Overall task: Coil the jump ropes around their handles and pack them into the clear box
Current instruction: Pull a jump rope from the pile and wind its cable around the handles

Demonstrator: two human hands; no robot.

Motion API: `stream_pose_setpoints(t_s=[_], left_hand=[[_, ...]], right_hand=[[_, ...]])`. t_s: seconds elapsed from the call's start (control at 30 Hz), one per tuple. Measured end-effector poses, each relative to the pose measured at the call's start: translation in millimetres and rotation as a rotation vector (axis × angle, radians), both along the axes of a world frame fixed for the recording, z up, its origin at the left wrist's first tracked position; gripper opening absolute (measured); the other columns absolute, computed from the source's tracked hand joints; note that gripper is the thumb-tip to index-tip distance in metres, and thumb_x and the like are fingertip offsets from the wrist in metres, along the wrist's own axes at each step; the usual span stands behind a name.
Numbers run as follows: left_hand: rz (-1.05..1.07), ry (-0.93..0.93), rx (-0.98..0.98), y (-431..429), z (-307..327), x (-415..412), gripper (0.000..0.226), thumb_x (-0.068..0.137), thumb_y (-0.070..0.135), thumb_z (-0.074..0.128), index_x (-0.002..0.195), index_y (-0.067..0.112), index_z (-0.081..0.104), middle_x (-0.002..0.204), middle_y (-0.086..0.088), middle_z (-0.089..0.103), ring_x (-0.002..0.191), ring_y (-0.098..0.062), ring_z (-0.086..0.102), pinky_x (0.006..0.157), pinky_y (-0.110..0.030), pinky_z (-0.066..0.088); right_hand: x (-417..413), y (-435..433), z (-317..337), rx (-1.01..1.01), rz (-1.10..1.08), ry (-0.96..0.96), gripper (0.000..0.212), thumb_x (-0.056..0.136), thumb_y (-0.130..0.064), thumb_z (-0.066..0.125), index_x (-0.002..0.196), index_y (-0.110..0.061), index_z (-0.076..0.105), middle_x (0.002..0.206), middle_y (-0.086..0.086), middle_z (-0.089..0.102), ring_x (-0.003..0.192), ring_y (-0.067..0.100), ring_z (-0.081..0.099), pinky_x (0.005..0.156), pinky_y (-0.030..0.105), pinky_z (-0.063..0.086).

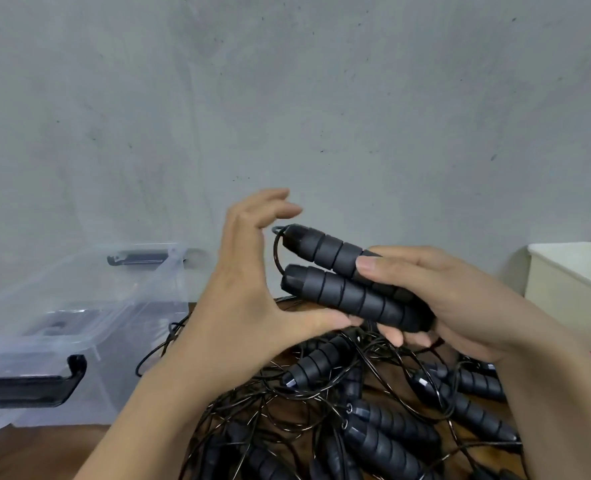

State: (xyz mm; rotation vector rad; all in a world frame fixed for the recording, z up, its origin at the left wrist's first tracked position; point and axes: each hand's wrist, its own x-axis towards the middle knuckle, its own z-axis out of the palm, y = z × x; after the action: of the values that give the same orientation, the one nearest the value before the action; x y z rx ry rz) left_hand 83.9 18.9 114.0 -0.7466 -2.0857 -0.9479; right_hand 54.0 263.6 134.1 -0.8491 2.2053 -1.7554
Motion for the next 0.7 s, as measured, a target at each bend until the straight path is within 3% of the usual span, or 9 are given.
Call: stream_pose_setpoints(t_s=[0.07, 0.13, 0.23, 0.3, 0.4, 0.5, 0.6, 0.7], left_hand=[[0.104, 0.016, 0.208, 6, 4, 2, 0.083, 0.066, 0.051, 0.094, 0.129, 0.033, 0.043, 0.141, 0.012, 0.046, 0.137, -0.011, 0.047, 0.103, -0.016, 0.039], [0.22, -0.092, 0.312, 7, 4, -8, 0.063, 0.068, 0.059, 0.088, 0.113, 0.035, 0.05, 0.117, 0.012, 0.054, 0.109, -0.005, 0.055, 0.085, -0.013, 0.04], [0.102, -0.469, 0.342, 0, 3, -7, 0.044, 0.079, 0.067, 0.072, 0.097, 0.028, 0.064, 0.088, 0.007, 0.07, 0.074, -0.005, 0.06, 0.074, -0.024, 0.044], [-0.086, -0.697, 0.332, -1, 2, -9, 0.039, 0.088, 0.056, 0.068, 0.099, 0.019, 0.073, 0.09, 0.001, 0.079, 0.074, -0.008, 0.066, 0.07, -0.031, 0.046], [-0.224, -0.799, 0.379, -5, 1, -11, 0.027, 0.096, 0.035, 0.068, 0.108, 0.012, 0.076, 0.101, -0.008, 0.08, 0.081, -0.016, 0.07, 0.065, -0.028, 0.048], [-0.239, -0.843, 0.441, -14, 3, -13, 0.031, 0.096, 0.033, 0.068, 0.11, 0.007, 0.076, 0.105, -0.015, 0.08, 0.088, -0.02, 0.075, 0.072, -0.03, 0.051], [-0.26, -0.841, 0.453, -20, 2, -14, 0.035, 0.094, 0.032, 0.068, 0.114, 0.004, 0.075, 0.106, -0.016, 0.08, 0.091, -0.021, 0.076, 0.073, -0.026, 0.055], [-0.274, -0.829, 0.481, -19, 0, -15, 0.036, 0.094, 0.03, 0.069, 0.116, 0.002, 0.075, 0.108, -0.018, 0.079, 0.092, -0.022, 0.076, 0.074, -0.024, 0.056]], right_hand=[[0, -5, -4, -0.059, -0.04, 0.01, 0.04, 0.1, -0.044, 0.06, 0.115, -0.01, 0.074, 0.092, 0.02, 0.077, 0.058, 0.026, 0.055, 0.041, 0.025, 0.037], [0, -9, -7, -0.123, -0.064, 0.007, 0.037, 0.1, -0.045, 0.06, 0.115, -0.015, 0.076, 0.097, 0.024, 0.077, 0.061, 0.027, 0.059, 0.043, 0.028, 0.038], [1, -12, -9, -0.134, -0.081, -0.013, 0.038, 0.099, -0.046, 0.06, 0.116, -0.016, 0.077, 0.1, 0.024, 0.078, 0.066, 0.031, 0.063, 0.046, 0.029, 0.041], [3, -14, -10, -0.092, -0.074, -0.03, 0.038, 0.1, -0.044, 0.059, 0.117, -0.016, 0.078, 0.102, 0.023, 0.078, 0.071, 0.033, 0.069, 0.048, 0.031, 0.048], [4, -16, -12, -0.066, -0.09, -0.079, 0.034, 0.103, -0.037, 0.06, 0.118, -0.015, 0.079, 0.107, 0.021, 0.079, 0.086, 0.038, 0.078, 0.068, 0.042, 0.065], [2, -12, -14, -0.045, -0.161, -0.051, 0.022, 0.104, -0.025, 0.063, 0.108, -0.01, 0.078, 0.1, 0.016, 0.078, 0.09, 0.033, 0.076, 0.08, 0.042, 0.061], [1, -12, -16, 0.04, -0.212, 0.056, 0.018, 0.105, -0.024, 0.064, 0.108, -0.014, 0.078, 0.102, 0.021, 0.076, 0.098, 0.046, 0.072, 0.091, 0.061, 0.058], [7, -16, -13, 0.156, -0.238, 0.209, 0.021, 0.099, -0.039, 0.072, 0.118, -0.031, 0.077, 0.102, 0.002, 0.079, 0.099, 0.027, 0.076, 0.097, 0.055, 0.057]])
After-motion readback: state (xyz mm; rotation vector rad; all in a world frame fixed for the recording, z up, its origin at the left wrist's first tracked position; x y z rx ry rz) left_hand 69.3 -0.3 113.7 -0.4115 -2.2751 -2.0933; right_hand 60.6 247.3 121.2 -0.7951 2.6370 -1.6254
